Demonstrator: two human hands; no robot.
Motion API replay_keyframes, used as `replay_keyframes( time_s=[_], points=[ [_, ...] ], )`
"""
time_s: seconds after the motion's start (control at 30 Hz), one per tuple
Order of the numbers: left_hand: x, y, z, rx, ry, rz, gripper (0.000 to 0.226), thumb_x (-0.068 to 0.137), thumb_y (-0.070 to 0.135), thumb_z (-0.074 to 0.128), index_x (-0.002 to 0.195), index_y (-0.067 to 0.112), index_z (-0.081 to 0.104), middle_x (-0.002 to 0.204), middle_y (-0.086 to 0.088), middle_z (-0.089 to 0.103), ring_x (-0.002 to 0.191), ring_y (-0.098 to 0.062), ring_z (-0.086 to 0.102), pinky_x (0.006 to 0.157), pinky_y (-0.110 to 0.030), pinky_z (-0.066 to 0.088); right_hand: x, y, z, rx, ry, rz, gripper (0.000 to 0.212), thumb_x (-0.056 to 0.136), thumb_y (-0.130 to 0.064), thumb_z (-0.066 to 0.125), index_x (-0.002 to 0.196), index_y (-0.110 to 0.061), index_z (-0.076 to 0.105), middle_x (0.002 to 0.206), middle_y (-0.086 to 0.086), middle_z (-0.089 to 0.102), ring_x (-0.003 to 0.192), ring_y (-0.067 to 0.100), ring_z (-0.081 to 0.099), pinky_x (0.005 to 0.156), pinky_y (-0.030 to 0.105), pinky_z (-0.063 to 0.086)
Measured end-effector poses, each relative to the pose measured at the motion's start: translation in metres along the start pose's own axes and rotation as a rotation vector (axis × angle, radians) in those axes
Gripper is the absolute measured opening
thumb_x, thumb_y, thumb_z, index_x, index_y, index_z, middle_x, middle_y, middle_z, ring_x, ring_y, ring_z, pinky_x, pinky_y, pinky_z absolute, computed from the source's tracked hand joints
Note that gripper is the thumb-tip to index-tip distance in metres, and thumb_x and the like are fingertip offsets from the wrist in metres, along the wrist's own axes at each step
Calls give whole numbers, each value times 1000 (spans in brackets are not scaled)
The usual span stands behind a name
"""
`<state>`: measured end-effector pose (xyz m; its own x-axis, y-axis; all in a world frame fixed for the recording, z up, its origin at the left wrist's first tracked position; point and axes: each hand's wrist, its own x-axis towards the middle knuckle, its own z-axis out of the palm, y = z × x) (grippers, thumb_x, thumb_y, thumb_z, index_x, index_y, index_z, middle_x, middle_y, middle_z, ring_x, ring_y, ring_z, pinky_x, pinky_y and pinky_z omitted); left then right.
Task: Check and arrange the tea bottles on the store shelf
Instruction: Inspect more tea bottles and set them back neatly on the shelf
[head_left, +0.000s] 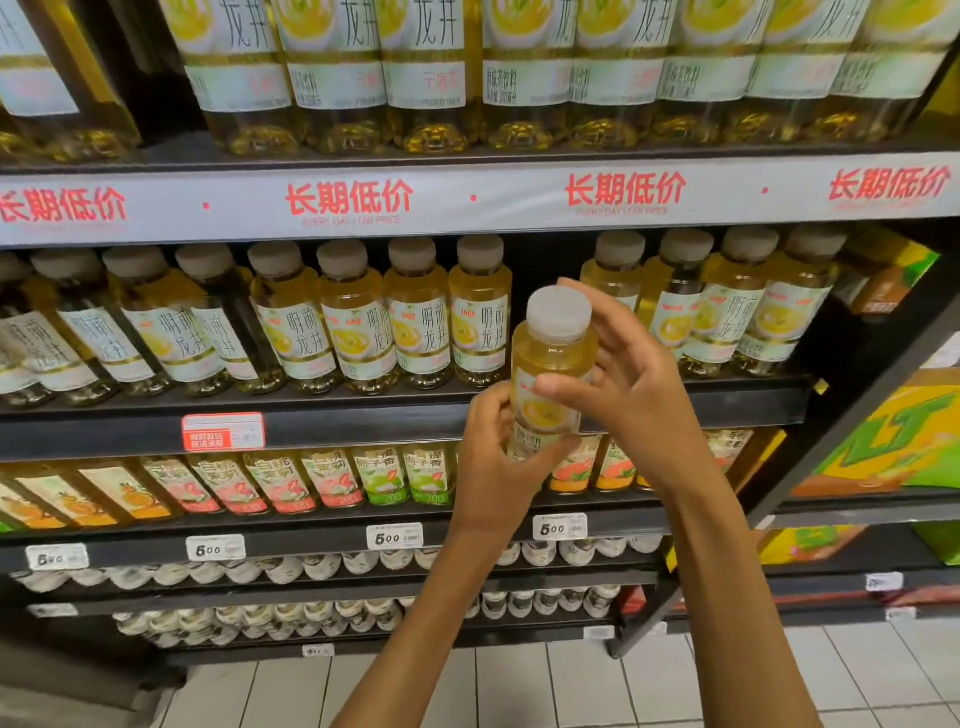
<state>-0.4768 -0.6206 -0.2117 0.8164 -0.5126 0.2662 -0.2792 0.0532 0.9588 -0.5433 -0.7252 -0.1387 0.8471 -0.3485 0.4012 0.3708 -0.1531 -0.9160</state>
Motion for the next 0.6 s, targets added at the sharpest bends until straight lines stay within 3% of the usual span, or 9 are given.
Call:
replay_keyframes(
  time_s=[0.07,0.17,0.4,0.47,0.6],
  points=[
    [8,-4,7,166,81,56,59,74,19,81,126,11,53,121,-4,53,110,-11,54,92,-22,47,8,5,-1,-48,53,-28,67,72,-8,76,128,-30,47,128,-13,56,121,7,54,97,24,47],
    [14,-8,18,175,188,29,65,76,20,79,132,15,46,123,1,55,117,-12,51,99,-33,44,18,16,0,-149,88,-64,66,76,2,74,130,-24,44,128,-14,52,119,1,52,94,17,45],
    [25,-19,31,283,291,45,56,80,29,75,128,19,50,123,3,50,114,-14,52,91,-42,50,32,33,-4,-179,190,-79,65,78,1,73,131,-22,42,128,-9,53,120,5,53,96,22,47],
    [27,-19,34,286,322,32,55,79,29,75,127,19,50,120,5,51,112,-12,52,89,-42,50,35,35,-2,-332,276,-125,66,79,-4,74,134,-18,41,133,1,50,125,13,49,102,30,45],
    [32,-19,38,305,399,46,52,78,25,76,122,14,51,113,5,51,106,-11,51,87,-38,50,38,36,-2,-601,438,-291,53,79,-9,75,126,-2,52,122,11,53,111,17,54,94,21,47]
  ],
)
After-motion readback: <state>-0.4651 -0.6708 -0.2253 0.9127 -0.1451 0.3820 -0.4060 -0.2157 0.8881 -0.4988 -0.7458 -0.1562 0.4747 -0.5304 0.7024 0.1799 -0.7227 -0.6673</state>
